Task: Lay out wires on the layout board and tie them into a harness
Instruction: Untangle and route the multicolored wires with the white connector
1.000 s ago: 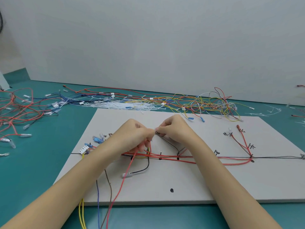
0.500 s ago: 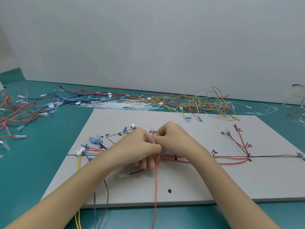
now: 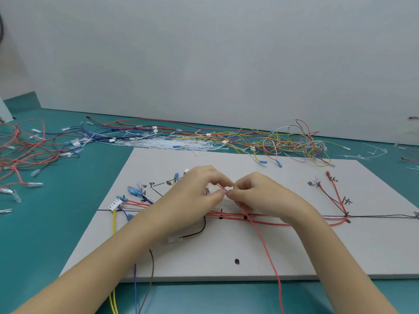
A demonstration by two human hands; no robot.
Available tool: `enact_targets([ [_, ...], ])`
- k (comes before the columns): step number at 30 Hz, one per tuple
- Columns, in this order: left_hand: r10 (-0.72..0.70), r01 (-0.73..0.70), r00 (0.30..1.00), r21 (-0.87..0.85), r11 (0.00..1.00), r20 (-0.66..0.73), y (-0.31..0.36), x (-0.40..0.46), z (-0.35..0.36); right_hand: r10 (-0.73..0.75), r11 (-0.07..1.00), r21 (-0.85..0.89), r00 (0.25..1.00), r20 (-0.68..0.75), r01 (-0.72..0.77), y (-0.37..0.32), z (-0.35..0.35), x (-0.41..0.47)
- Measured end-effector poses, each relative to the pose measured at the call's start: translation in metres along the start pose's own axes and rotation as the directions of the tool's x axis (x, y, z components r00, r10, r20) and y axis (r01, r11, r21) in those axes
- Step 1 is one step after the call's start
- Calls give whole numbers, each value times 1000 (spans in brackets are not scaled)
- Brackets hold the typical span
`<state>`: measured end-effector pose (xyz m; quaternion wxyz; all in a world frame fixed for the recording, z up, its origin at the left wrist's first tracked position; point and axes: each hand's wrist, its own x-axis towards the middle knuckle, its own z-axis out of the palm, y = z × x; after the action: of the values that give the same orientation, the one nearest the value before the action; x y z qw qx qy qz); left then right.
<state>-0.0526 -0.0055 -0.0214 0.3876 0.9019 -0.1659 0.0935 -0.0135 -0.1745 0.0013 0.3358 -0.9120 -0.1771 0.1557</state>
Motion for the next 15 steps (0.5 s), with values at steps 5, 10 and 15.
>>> enact_targets([
  [5,104,-119,990,179,977,93,-5,-3,10,46,984,171,998,46,-53,6,-4,-6],
  [10,102,-118,989,158,980,108,-4,-4,13,39,979,195,993,108,-60,13,-12,-12],
  [15,125,-145,981,128,981,149,1,-6,14,25,982,176,979,201,-61,21,-19,-18],
])
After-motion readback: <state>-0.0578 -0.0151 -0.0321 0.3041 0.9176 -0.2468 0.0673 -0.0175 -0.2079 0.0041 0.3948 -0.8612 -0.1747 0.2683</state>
